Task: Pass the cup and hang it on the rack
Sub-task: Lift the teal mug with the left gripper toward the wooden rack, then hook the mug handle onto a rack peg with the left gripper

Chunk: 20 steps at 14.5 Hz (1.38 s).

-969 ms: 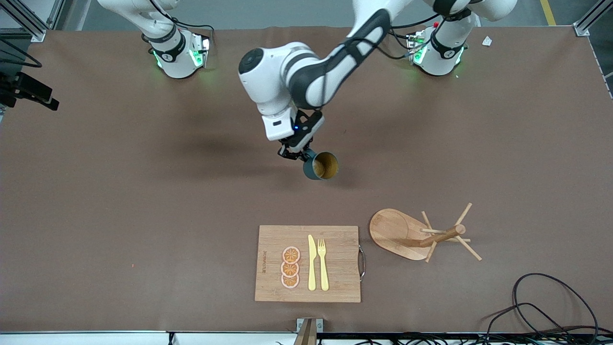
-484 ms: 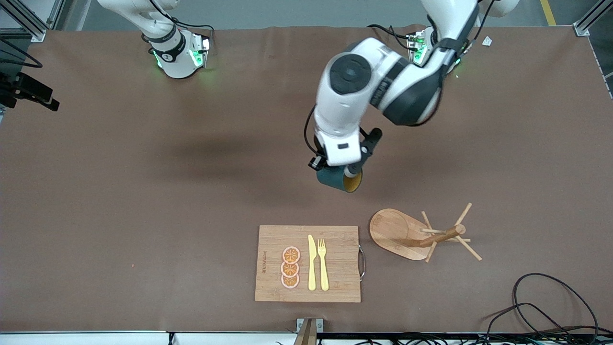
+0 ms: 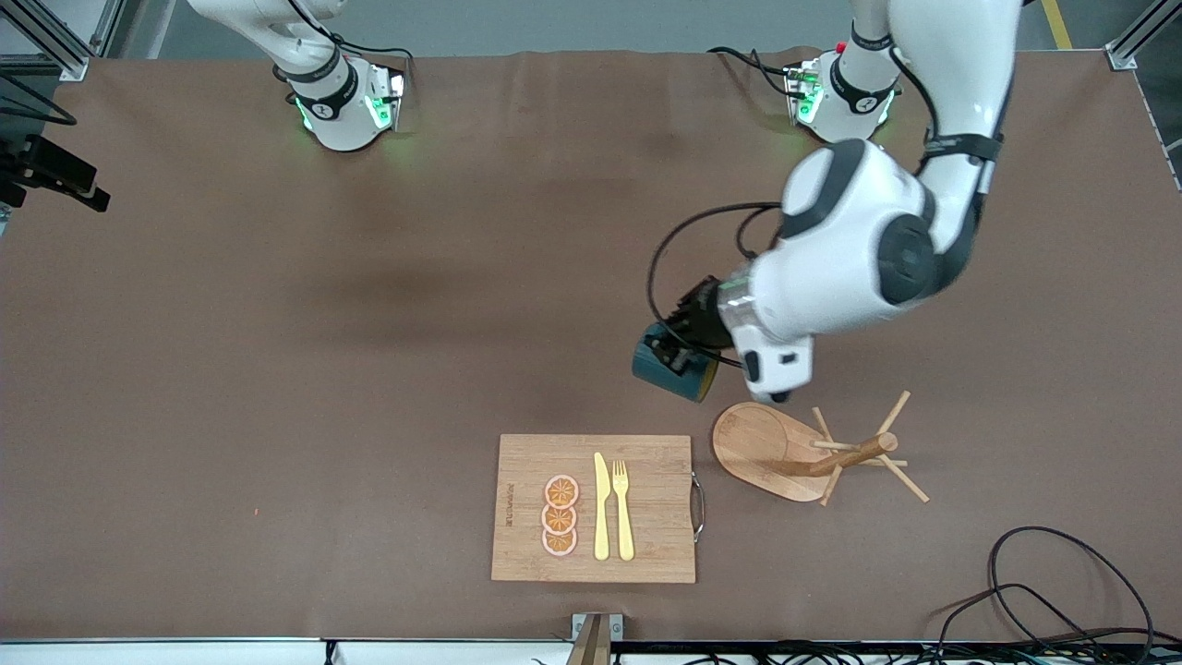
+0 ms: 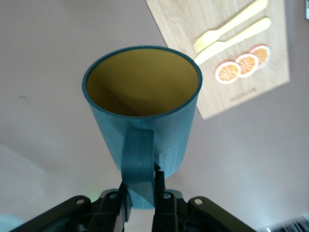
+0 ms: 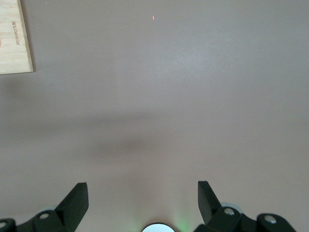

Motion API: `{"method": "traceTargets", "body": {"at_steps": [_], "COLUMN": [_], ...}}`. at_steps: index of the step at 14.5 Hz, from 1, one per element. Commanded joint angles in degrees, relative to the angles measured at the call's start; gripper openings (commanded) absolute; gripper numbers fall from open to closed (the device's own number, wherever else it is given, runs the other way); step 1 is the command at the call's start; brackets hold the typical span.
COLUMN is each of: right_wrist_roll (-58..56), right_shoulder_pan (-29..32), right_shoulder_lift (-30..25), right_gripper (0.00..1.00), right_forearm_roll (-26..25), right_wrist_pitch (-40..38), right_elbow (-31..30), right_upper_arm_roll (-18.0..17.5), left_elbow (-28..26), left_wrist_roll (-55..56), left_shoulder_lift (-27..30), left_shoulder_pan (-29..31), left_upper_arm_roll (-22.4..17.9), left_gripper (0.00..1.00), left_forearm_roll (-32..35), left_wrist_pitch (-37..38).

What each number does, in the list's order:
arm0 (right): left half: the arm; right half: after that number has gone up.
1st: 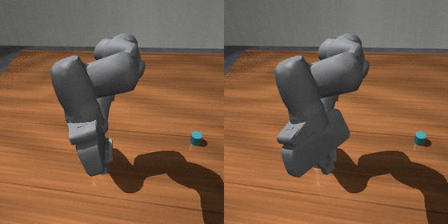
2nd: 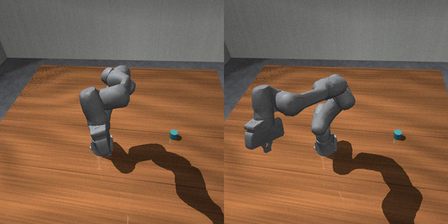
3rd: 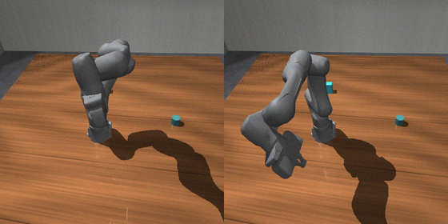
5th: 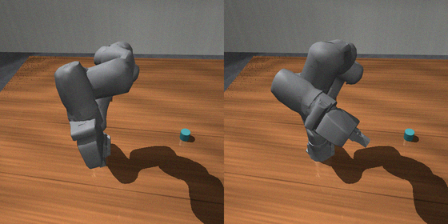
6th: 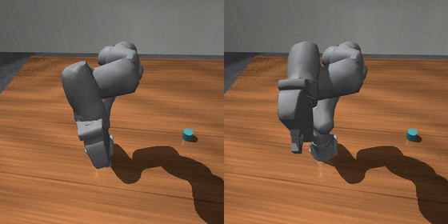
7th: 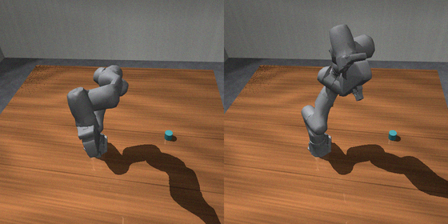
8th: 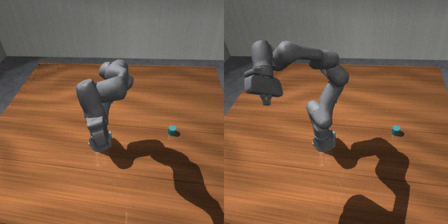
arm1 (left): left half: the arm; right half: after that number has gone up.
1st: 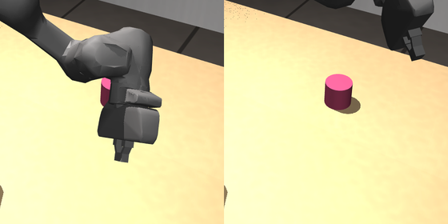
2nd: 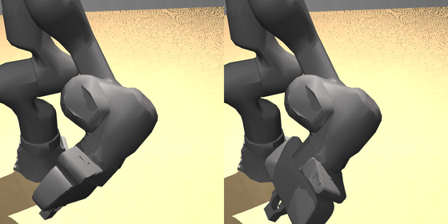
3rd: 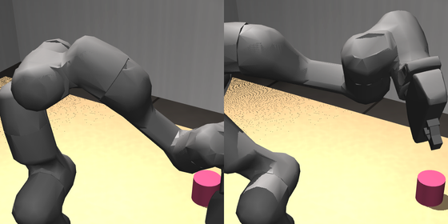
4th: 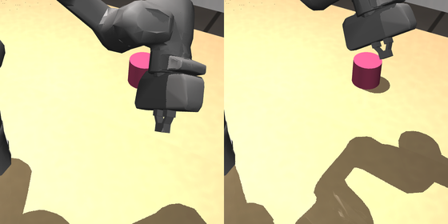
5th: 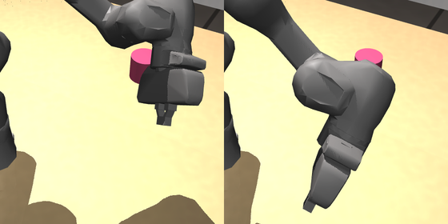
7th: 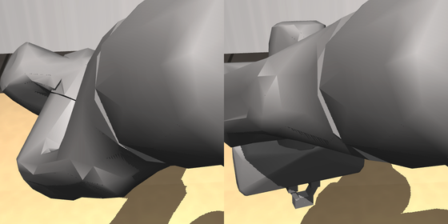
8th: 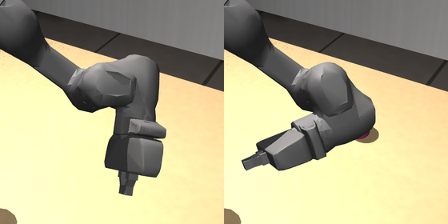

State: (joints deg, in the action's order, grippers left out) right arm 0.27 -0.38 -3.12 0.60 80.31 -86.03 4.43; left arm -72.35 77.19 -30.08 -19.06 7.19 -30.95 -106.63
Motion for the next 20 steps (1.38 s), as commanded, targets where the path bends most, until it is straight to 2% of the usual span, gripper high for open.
{"method": "traceTargets", "body": {"at_steps": [1,5,10,13,17,20], "right_wrist_roll": [-1.2,-1.7,-2.4,-2.4,-2.4,-2.4], "right_shoulder_pan": [0.7,0.7,0.8,0.8,0.8,0.8], "right_shoulder_lift": [-1.0,-1.0,-1.0,-1.1,-1.1,-1.1], "right_gripper": [1.0,1.0,1.0,1.0,1.0,1.0], "right_forearm_roll": [0.5,0.5,0.5,0.5,0.5,0.5], "right_wrist_pitch": [-0.4,-1.0,-1.0,-1.0,-1.1,-1.2], "right_elbow": [-0.5,-0.5,-0.5,-0.5,-0.6,-0.6], "right_upper_arm_roll": [-0.4,-0.4,-0.4,-0.4,-0.4,-0.4], "left_elbow": [-6.8,-11.1,-11.4,-12.1,-12.0,-12.0], "left_wrist_roll": [-7.7,-18.0,-30.1,-35.0,-38.3,-40.8], "left_shoulder_lift": [4.5,6.1,5.4,4.4,2.3,1.3], "left_shoulder_pan": [5.7,12.4,20.1,21.9,21.2,21.3], "left_upper_arm_roll": [0.7,0.7,0.7,0.7,0.6,0.6], "left_gripper": [0.01,0.01,0.01,0.01,0.01,0.01], "left_forearm_roll": [-9.1,-18.7,-23.3,-25.1,-29.5,-30.0], "left_wrist_pitch": [-0.4,1.7,10.0,10.6,9.8,8.8]}}
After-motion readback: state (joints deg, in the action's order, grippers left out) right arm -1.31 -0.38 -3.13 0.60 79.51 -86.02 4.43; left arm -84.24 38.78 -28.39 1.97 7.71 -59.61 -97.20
